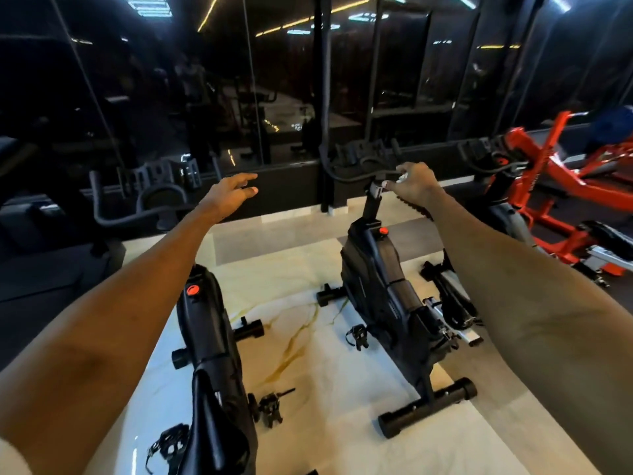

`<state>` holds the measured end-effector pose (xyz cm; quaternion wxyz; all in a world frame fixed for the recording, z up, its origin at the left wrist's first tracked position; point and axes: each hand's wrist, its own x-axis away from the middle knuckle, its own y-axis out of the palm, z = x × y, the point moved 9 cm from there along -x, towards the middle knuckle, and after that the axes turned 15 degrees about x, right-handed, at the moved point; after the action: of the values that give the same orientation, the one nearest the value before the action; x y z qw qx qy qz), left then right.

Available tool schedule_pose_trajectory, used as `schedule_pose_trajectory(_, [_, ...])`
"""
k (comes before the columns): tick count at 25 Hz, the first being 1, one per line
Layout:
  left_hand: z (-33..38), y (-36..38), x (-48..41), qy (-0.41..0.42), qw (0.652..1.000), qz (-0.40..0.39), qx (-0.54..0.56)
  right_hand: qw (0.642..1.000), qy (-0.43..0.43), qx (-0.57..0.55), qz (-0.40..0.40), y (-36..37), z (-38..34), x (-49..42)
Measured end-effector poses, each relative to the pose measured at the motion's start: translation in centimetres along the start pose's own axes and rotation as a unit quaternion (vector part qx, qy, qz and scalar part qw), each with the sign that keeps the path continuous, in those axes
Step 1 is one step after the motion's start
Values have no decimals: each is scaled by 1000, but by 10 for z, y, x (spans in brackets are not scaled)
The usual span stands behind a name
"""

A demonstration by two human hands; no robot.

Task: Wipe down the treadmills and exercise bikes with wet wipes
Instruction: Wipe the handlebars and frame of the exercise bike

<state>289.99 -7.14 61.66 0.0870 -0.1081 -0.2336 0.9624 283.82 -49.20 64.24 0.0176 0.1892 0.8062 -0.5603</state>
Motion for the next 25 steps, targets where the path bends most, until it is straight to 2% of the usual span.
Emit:
schedule_pose_trajectory(5, [49,36,-38,42,999,-29,-12,1000,-1,-6,23,-37,21,-31])
schedule_pose_trajectory(12, [99,68,-107,74,997,-18,-14,998,2,21,59,-78,63,-99])
schedule_pose_trajectory(25, [76,93,-297,69,997,-23,-26,998,2,31,63,-34,87,-267])
